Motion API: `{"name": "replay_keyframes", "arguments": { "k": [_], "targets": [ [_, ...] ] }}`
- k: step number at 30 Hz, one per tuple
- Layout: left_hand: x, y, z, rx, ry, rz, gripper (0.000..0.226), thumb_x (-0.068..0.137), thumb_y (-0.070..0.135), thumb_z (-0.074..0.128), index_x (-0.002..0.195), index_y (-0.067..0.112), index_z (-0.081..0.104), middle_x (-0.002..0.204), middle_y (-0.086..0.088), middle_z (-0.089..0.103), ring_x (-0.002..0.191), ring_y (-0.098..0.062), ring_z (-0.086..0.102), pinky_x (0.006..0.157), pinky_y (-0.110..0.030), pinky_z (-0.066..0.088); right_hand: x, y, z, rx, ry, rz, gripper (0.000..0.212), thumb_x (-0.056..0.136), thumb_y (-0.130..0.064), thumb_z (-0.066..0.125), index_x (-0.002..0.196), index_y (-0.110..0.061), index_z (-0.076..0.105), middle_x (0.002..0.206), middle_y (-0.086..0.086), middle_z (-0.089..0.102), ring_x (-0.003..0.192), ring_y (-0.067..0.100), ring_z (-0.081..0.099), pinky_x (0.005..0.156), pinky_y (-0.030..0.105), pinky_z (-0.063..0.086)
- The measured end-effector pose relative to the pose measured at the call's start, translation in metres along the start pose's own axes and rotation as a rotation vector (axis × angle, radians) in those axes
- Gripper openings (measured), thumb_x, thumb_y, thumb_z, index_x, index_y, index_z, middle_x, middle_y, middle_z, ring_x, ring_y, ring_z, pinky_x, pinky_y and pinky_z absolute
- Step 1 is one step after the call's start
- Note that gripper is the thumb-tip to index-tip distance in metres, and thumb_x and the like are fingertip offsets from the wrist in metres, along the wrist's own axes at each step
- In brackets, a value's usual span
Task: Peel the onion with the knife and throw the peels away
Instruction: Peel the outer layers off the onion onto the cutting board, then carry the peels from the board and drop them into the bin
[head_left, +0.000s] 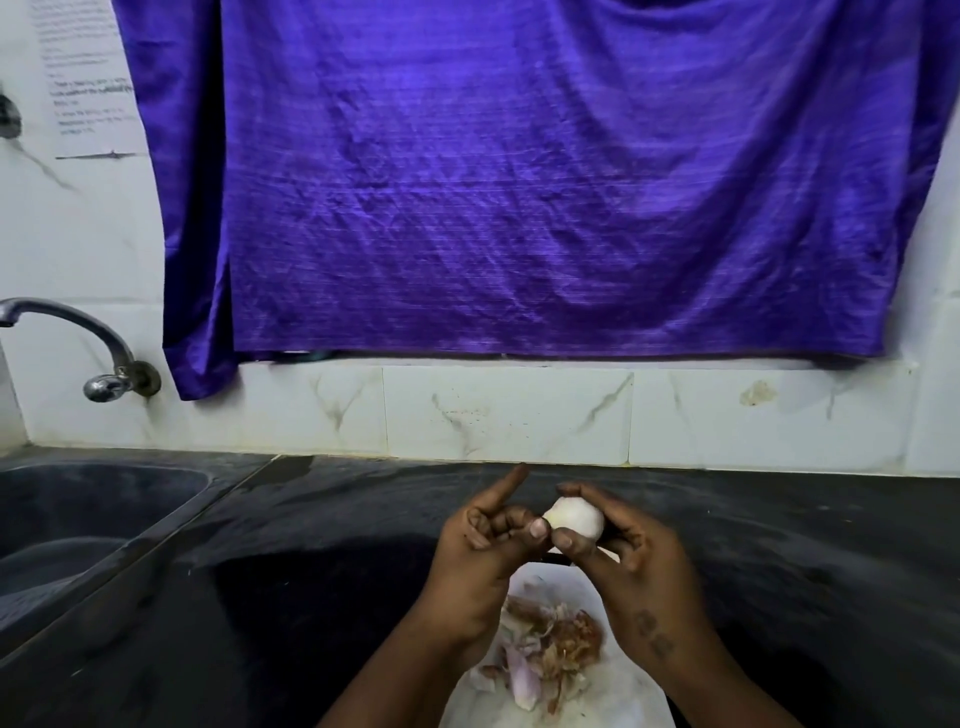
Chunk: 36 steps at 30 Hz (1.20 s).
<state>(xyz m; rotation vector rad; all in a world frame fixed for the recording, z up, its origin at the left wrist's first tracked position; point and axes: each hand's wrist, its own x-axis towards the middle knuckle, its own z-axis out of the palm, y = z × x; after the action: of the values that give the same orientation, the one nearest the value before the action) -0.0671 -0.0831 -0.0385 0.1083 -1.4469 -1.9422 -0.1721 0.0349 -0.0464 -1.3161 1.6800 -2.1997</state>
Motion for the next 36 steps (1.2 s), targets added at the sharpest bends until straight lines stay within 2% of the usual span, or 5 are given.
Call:
{"name": "replay_keyframes", "arguments": {
  "k": [8, 15, 21, 32, 36],
  "targets": [
    [-0.008, 0.003, 0.002, 0.105, -0.044, 0.070, 0.051, 0.091, -0.013, 0.069, 0.134, 0.014, 0.066, 0.075, -0.010, 0.062, 0.075, -0.023, 0.069, 0.076, -0.029, 0.062, 0.031, 0.020, -0.047, 0.039, 0.270, 0.022, 0.030, 0.080, 0.009, 0.075, 0.097, -0.016, 0.075, 0.089, -0.001, 0.081, 0.096, 0.030, 0.071, 0.077, 0.014, 0.057],
    [0.005, -0.012, -0.006, 0.441, 0.160, 0.120, 0.039, 0.099, 0.044, 0.044, 0.117, 0.026, 0.074, 0.088, -0.009, 0.072, 0.082, -0.009, 0.071, 0.082, -0.034, 0.058, 0.018, 0.031, -0.014, -0.043, 0.024, 0.130, 0.035, 0.074, -0.016, 0.087, 0.105, -0.023, 0.073, 0.102, 0.003, 0.079, 0.095, 0.020, 0.075, 0.079, 0.033, 0.061],
    [0.009, -0.012, -0.016, 0.537, 0.274, 0.020, 0.051, 0.105, 0.051, 0.035, 0.117, 0.024, 0.077, 0.100, -0.012, 0.077, 0.095, -0.012, 0.074, 0.072, -0.016, 0.052, 0.014, 0.032, -0.031, -0.074, -0.023, 0.224, 0.023, 0.074, -0.021, 0.087, 0.094, -0.014, 0.078, 0.094, 0.005, 0.082, 0.089, 0.020, 0.076, 0.082, 0.036, 0.060],
    [-0.007, -0.015, -0.027, 0.635, 0.073, -0.438, 0.090, 0.072, 0.102, 0.013, 0.136, 0.055, 0.056, 0.164, 0.009, 0.040, 0.155, -0.017, 0.032, 0.126, -0.048, 0.023, 0.023, 0.044, 0.000, -0.065, -0.221, 0.554, 0.061, 0.081, -0.078, 0.054, 0.117, -0.032, 0.072, 0.123, -0.010, 0.073, 0.117, 0.010, 0.066, 0.112, 0.041, 0.044],
    [-0.013, -0.008, -0.014, 0.641, 0.027, -0.408, 0.097, 0.084, 0.092, 0.011, 0.123, 0.027, 0.072, 0.123, -0.003, 0.077, 0.111, -0.015, 0.074, 0.096, -0.032, 0.051, 0.014, 0.026, 0.013, -0.189, -0.321, 0.566, 0.059, 0.084, -0.079, 0.046, 0.121, -0.037, 0.066, 0.123, -0.010, 0.068, 0.113, 0.007, 0.063, 0.108, 0.039, 0.044]
  ]
}}
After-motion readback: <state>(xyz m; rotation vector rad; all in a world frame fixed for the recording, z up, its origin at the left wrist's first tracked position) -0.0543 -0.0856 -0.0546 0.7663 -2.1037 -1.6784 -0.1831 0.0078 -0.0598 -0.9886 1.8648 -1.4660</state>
